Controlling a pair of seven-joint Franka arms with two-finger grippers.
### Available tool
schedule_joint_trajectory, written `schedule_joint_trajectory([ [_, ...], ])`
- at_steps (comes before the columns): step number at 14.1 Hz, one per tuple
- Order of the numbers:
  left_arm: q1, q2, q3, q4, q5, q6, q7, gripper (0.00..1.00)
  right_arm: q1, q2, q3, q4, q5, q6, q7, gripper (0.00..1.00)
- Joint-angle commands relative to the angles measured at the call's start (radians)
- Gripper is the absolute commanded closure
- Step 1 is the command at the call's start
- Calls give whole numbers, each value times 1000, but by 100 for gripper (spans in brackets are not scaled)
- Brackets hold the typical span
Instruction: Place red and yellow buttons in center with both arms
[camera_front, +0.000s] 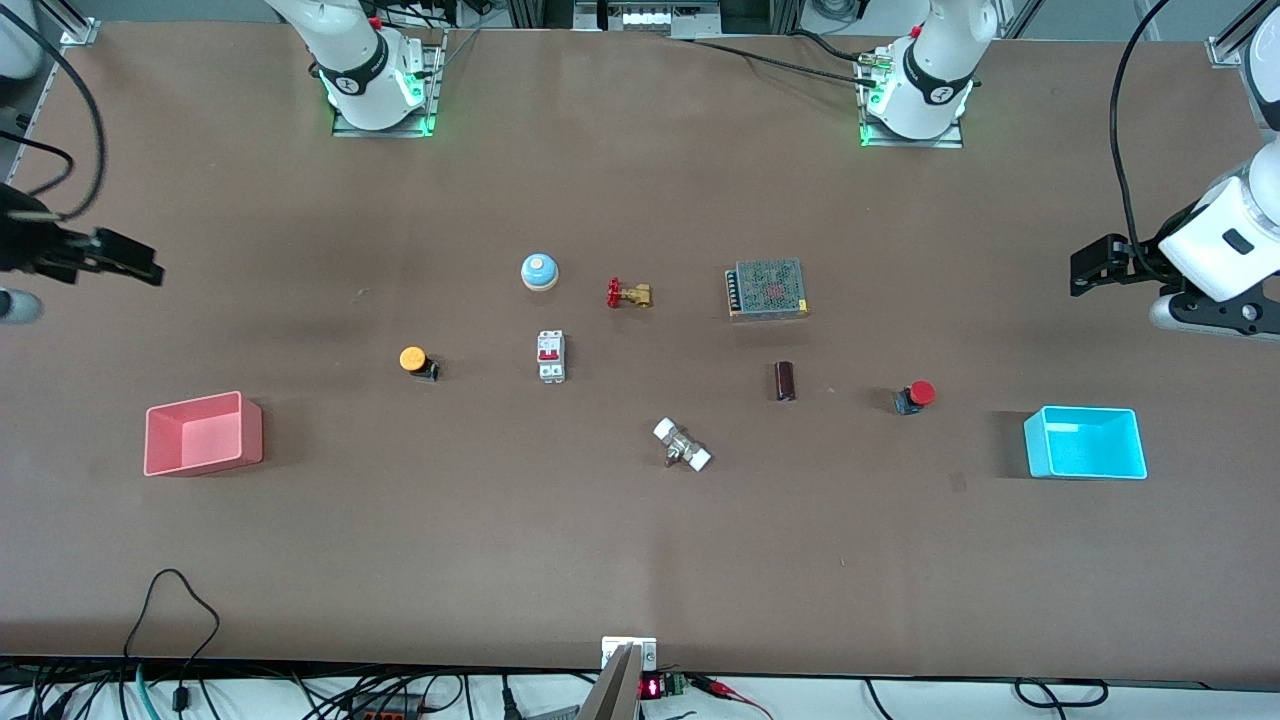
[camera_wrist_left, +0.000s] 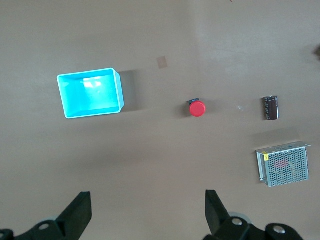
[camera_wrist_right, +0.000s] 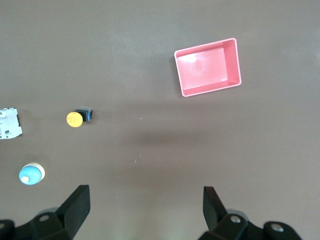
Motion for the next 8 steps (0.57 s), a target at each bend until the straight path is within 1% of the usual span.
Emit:
schedule_joint_trajectory([
  [1,-154,-38,173,-5,-39,4,19,0,10,-14,-2,12,12,-37,-10,0],
  [2,-167,-52,206,-8,-73,6,19,0,15,-6,-2,12,12,-37,-5,0],
  [4,-169,-76,211,-11,-87,6,10,0,31,-1,-2,-4,15,-40,2,0],
  [6,-170,-125,212,-78,-82,6,7,0,47,6,-8,-11,16,-46,7,0],
  [8,-180,-161,238,-126,-82,6,7,0,58,8,-8,-21,16,-68,61,0],
])
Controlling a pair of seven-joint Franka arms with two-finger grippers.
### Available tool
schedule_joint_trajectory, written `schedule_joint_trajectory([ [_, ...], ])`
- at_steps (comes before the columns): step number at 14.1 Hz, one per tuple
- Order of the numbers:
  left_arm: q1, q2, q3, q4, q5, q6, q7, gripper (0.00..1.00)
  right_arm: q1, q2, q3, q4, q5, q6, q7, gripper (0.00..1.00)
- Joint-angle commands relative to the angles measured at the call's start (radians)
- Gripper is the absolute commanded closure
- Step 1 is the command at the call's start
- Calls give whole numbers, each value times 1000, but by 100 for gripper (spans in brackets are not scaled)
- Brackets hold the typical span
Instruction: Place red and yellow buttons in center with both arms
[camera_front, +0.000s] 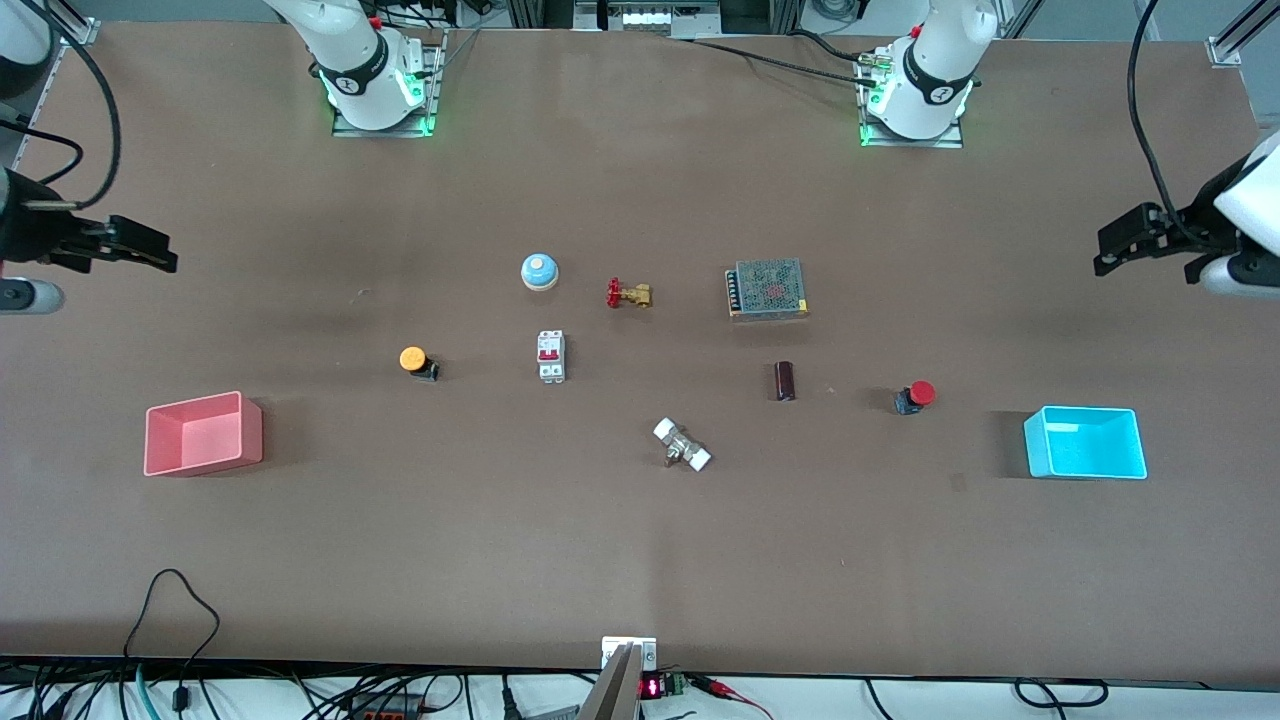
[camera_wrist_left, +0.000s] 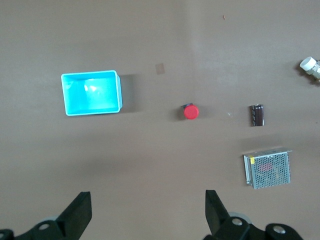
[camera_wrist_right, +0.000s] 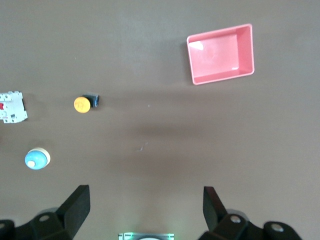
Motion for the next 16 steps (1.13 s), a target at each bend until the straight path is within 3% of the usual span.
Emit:
schedule_joint_trajectory([
  [1,-30,-65,47,-84,-12,7,9,0,25,-7,-9,-10,11,-18,49,0],
  [8,-24,-49,38,-64,-12,-42,9,0,28,-30,16,-8,37,-43,-4,0],
  [12,-23,-41,38,-52,-12,-39,9,0,30,-116,16,-138,32,73,-10,0],
  [16,-23,-39,38,-47,-12,-40,8,0,24,-99,10,-120,40,82,-24,0],
])
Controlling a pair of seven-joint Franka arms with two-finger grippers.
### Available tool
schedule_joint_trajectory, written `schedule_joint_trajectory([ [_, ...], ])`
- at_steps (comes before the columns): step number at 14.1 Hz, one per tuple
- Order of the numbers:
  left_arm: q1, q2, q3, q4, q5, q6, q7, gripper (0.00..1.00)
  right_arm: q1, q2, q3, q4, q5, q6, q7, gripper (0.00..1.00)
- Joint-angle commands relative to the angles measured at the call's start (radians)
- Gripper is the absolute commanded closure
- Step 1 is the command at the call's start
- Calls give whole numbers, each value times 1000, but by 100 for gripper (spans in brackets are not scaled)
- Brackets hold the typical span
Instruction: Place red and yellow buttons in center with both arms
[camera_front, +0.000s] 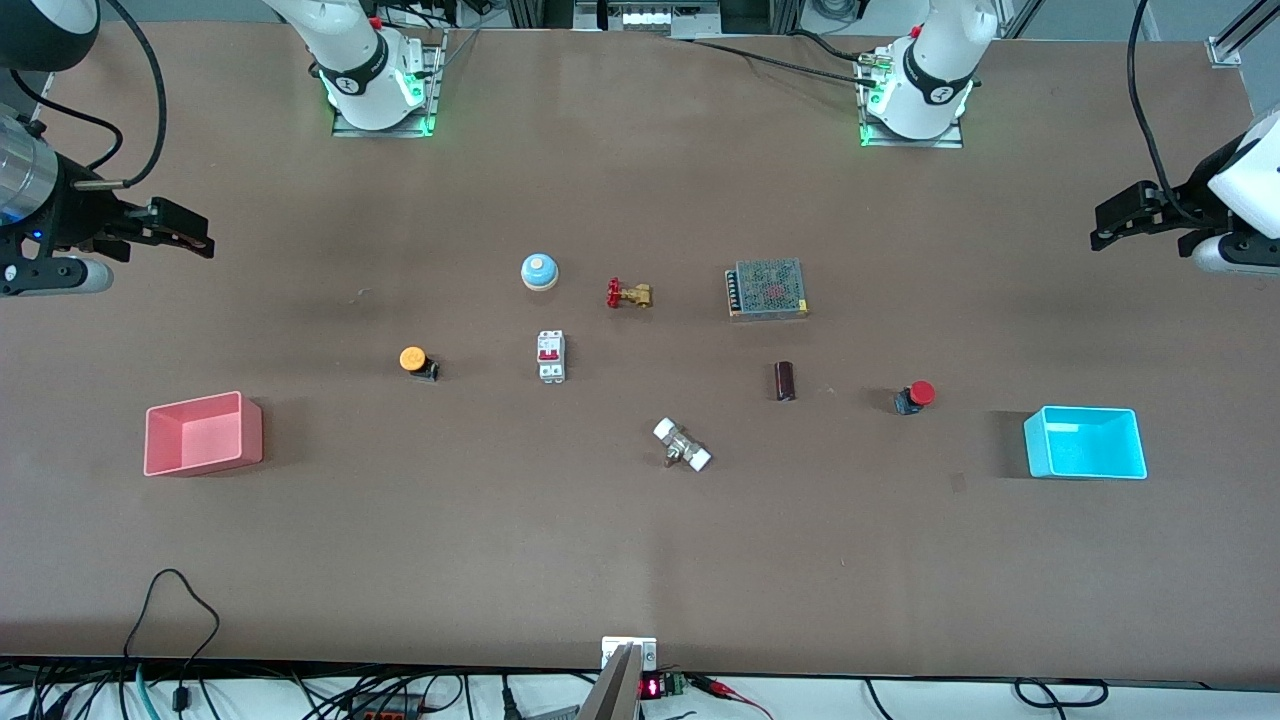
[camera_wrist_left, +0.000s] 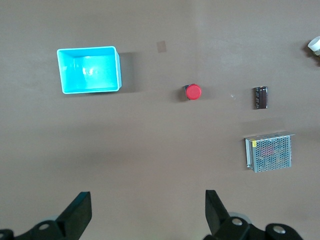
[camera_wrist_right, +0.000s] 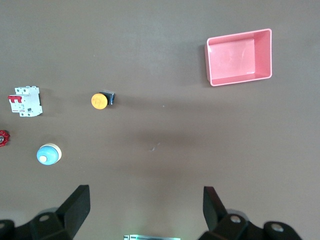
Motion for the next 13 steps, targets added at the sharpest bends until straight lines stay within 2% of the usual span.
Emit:
schedule_joint_trajectory([
  [1,-11,-1,13,16,-12,-8,8,0,-4,-15,-6,-23,20,20,-22,0],
  [13,-8,0,13,19,-12,-10,6,0,-1,-16,-6,-23,20,9,-22,0],
])
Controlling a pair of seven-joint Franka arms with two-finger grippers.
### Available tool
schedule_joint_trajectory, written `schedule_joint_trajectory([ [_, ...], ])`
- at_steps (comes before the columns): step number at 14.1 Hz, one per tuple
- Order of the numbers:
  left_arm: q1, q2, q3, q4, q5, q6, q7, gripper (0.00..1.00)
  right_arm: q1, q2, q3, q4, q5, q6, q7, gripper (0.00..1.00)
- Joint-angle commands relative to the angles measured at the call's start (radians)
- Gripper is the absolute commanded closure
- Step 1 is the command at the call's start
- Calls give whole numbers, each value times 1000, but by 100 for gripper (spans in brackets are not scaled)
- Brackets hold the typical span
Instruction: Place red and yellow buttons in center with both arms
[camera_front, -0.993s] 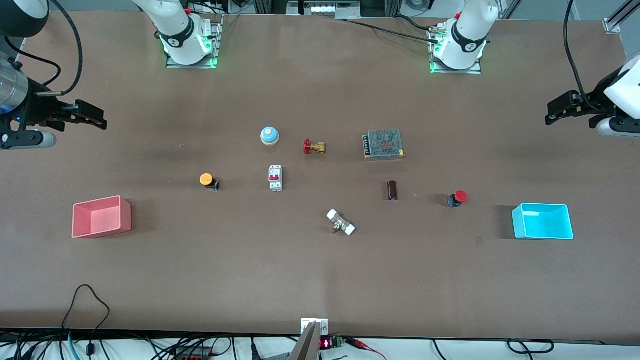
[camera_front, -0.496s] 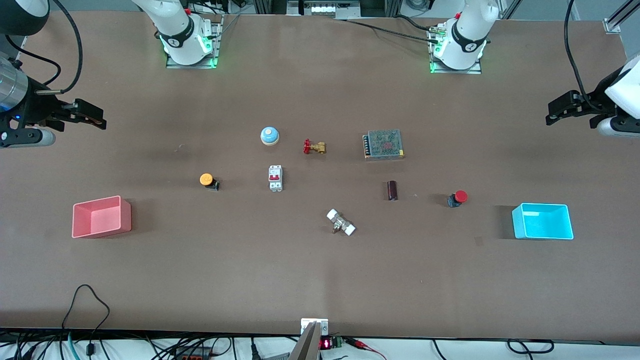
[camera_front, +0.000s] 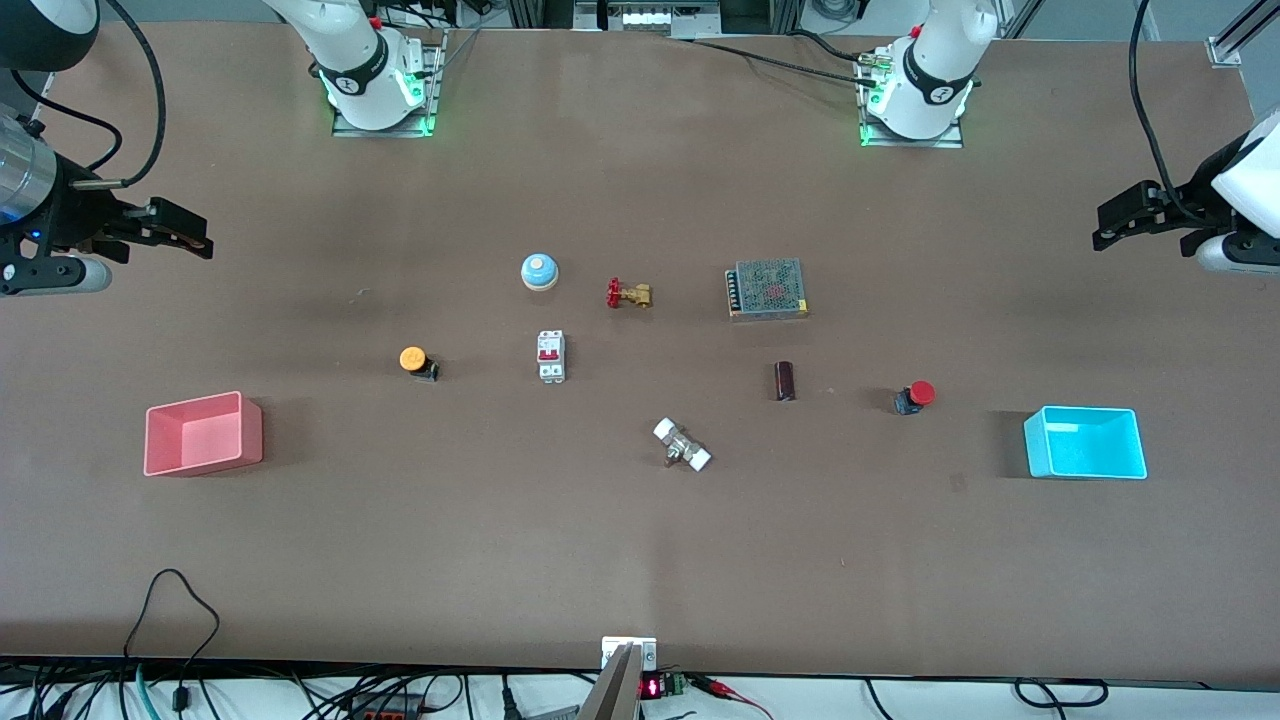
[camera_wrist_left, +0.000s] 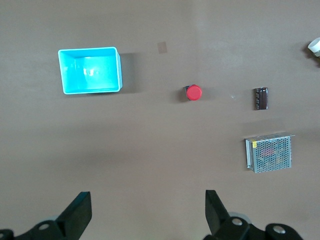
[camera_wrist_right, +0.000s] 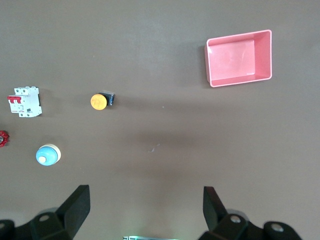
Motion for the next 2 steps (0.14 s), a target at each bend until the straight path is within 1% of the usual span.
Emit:
schedule_joint_trajectory([
  [1,-8,0,11,16,-12,-10,6,0,-1,-16,-3,-16,19,4,-16,0],
  [2,-8,0,11,16,-12,-10,6,0,-1,-16,-3,-16,19,4,-14,0],
])
